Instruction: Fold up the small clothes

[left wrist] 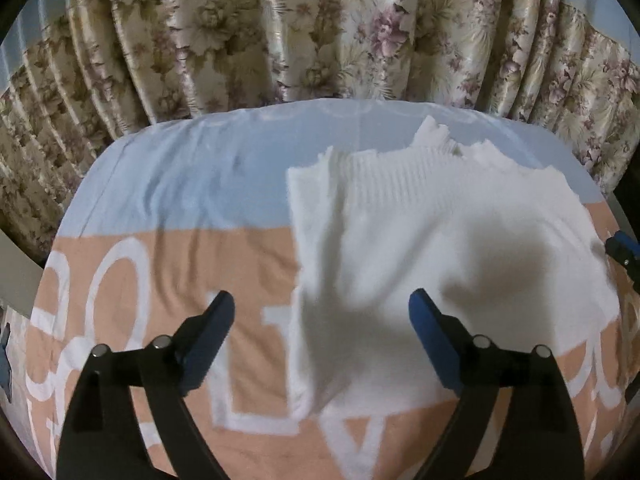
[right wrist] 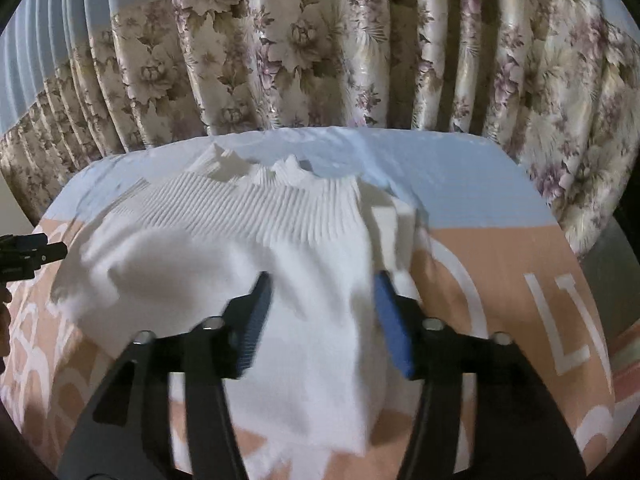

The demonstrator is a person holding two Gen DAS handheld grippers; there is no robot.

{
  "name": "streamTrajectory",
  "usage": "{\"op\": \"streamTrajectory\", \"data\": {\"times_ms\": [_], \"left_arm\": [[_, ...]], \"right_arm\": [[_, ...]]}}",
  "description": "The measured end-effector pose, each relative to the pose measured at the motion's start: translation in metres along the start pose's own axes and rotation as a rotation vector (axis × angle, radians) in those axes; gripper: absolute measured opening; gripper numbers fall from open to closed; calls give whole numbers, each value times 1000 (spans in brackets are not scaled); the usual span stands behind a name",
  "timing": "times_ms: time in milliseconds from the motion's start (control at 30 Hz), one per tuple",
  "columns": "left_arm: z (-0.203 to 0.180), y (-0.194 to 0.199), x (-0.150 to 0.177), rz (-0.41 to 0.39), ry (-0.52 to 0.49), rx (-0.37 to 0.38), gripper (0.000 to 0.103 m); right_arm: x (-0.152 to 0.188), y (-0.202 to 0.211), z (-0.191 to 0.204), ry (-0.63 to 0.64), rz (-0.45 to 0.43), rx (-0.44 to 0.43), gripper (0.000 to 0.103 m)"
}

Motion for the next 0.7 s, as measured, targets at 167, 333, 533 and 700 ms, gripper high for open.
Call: {"op": "streamTrajectory", "data": {"times_ms": [167,333,533,700], "left_arm": [[-25,-39,-25,24,-7,34,90],[-32,-76,-39,55,-36,0,90],[-15,-94,-33,70,-2,13,97],[-12,-98,-31,73,26,20,102]], "right_arm": [[-18,-40,23,49,27,-23,64],[-26,-70,37,94,58,-19,64],[-17,-93,28,106,107,9,59],[-15,-94,22,92,101,-8,57]]}}
Point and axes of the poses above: each gripper's, at about its wrist camera, not at the fingertips, and y roughly against the way its jaws point, z to its left, x to its underside, the point moved 3 cm from there along -y, roughly the way its jaws point, and after that the axes turned 5 degrees about -z, right-handed, at the moved point
